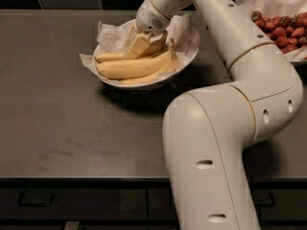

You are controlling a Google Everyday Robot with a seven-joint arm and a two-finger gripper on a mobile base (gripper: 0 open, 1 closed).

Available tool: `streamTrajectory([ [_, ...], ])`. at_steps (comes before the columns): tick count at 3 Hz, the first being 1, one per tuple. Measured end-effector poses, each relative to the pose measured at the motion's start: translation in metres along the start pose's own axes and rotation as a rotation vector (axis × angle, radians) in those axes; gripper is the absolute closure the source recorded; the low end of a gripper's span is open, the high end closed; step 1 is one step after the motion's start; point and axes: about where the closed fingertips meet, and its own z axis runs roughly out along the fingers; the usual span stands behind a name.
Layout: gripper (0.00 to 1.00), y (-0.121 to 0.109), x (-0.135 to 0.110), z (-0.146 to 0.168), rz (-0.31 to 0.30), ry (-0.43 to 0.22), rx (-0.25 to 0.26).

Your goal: Pick banana from white bowl

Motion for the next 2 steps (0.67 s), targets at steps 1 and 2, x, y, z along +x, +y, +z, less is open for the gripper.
streamTrajectory([
  [1, 1.00, 0.002, -0.011, -0.038, -0.034, -0.031, 0.120],
  [2, 1.00, 0.014, -0.026, -0.071, -0.072, -0.029, 0.218],
])
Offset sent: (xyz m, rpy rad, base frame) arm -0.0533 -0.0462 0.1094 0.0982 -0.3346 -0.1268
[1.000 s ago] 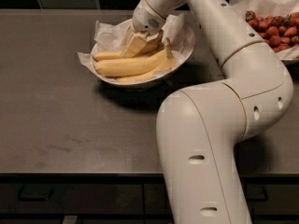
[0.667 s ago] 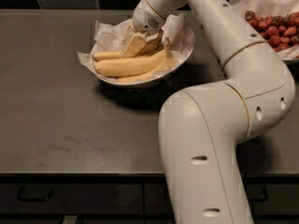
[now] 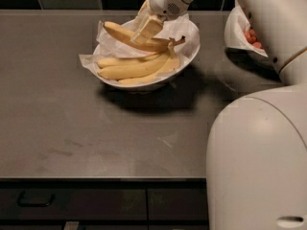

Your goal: Pick banana from white bowl

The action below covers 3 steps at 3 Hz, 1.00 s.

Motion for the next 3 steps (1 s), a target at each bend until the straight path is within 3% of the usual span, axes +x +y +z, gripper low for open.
streamTrajectory([
  [2, 1.00, 0.014, -0.017, -0.029, -0.036, 0.001, 0.084],
  [3, 1.00, 0.033, -0.034, -0.049, -0.049, 0.021, 0.147],
])
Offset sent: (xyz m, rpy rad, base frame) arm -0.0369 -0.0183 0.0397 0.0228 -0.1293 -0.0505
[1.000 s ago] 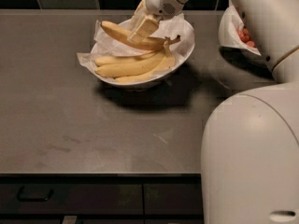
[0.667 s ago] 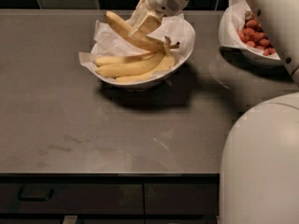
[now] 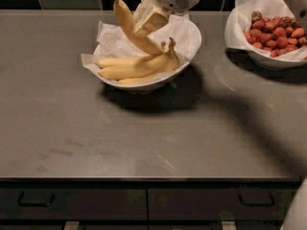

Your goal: Pick banana from white bowl

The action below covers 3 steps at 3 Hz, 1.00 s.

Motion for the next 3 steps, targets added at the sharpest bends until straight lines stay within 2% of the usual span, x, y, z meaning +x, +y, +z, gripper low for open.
streamTrajectory([
  [2, 1.00, 0.046, -0.025, -0.029, -0.006, -0.030, 0.062],
  [3, 1.00, 0.053, -0.027, -0.053, -0.003, -0.041, 0.098],
])
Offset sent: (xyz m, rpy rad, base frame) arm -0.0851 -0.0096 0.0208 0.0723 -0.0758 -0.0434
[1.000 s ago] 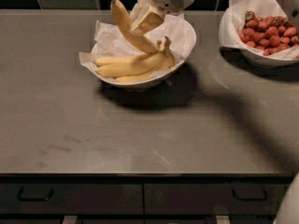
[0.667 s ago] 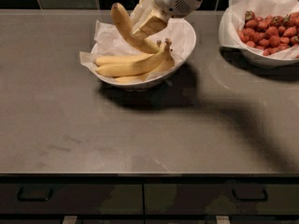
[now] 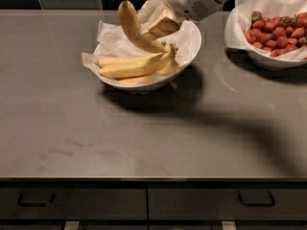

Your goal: Pick banana from white bowl

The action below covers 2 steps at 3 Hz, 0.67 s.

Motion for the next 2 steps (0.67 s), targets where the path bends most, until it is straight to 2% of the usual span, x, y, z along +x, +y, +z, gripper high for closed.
streamTrajectory([
  [1, 1.00, 0.000, 0.000, 0.000, -0.001, 0.000, 0.000],
  [2, 1.00, -0.010, -0.021, -0.003, -0.059, -0.012, 0.008],
])
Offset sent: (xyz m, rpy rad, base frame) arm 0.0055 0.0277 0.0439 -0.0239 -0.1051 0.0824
